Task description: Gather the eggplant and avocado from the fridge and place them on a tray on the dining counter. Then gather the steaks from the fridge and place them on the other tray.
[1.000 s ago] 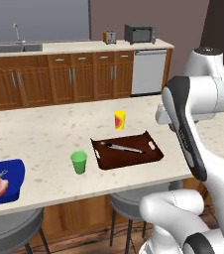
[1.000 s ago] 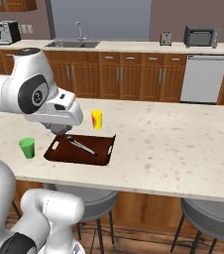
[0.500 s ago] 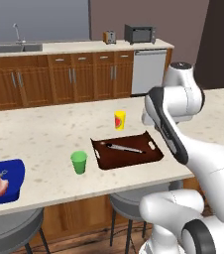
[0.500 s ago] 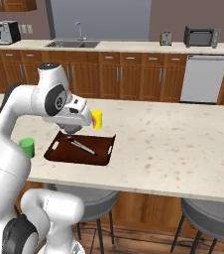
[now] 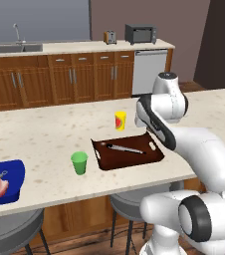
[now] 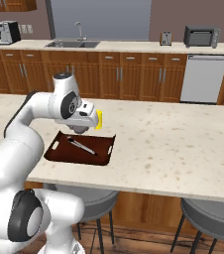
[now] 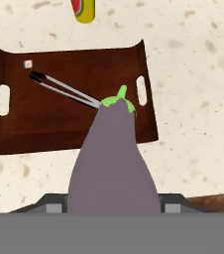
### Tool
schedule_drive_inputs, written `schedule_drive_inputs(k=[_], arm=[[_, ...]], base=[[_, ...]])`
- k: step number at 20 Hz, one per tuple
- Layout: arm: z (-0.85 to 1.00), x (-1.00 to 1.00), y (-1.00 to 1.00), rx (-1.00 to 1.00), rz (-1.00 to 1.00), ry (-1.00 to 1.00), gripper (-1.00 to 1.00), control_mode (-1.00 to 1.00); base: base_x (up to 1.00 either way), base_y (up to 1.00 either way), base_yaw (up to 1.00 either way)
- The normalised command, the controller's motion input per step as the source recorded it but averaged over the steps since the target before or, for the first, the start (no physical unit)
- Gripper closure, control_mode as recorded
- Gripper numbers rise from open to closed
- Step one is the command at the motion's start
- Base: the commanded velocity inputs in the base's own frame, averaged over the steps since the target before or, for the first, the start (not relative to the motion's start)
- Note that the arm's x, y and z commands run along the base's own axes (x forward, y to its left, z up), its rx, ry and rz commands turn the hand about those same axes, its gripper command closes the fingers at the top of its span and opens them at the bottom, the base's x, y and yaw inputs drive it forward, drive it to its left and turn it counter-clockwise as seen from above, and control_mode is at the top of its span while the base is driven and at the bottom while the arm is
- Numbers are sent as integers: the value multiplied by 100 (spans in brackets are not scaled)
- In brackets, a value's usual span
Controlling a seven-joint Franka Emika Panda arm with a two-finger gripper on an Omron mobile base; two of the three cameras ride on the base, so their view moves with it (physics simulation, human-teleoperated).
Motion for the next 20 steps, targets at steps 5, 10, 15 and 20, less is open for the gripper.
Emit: schedule_drive_inputs(k=[5,10,15,20], arm=[[-68,51,0,2,0,0,100,-100],[-50,40,0,2,0,0,100,-100],[-31,53,0,1,0,0,100,-100],[-20,63,0,1,0,0,100,-100]], base=[[0,0,0],[0,0,0],[0,0,0],[0,0,0]])
